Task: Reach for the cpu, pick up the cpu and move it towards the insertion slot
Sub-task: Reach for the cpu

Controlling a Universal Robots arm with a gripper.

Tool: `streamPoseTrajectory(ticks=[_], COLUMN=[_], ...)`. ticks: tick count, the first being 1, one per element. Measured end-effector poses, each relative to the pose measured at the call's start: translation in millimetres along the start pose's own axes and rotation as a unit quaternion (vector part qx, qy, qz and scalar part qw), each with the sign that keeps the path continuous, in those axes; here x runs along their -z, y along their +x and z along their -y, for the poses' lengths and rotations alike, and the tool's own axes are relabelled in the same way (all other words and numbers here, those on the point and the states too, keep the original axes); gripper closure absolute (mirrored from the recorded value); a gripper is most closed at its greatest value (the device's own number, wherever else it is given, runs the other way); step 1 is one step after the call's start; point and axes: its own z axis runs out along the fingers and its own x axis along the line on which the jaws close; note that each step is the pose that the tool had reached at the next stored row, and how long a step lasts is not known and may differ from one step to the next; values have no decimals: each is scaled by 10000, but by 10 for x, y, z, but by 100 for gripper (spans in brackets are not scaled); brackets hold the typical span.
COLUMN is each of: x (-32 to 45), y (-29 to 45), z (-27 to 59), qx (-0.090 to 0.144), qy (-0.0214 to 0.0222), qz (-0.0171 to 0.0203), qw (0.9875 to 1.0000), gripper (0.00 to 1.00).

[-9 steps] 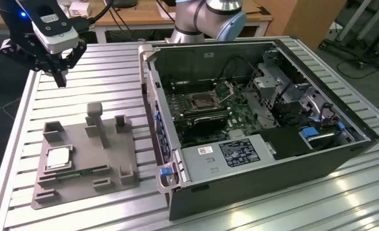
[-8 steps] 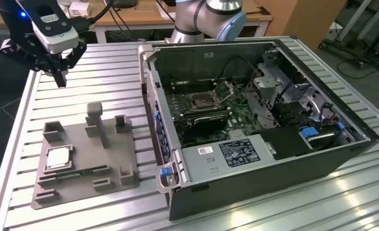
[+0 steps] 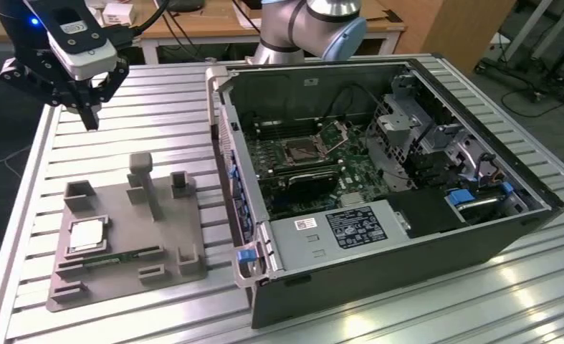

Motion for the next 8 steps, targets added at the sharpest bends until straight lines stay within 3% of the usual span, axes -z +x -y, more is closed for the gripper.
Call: streamPoseTrajectory(ticks=[8], x=[0], y=[0], z=[0], qx=[0], qy=[0], qz=[0], qw=[10000], gripper=[89])
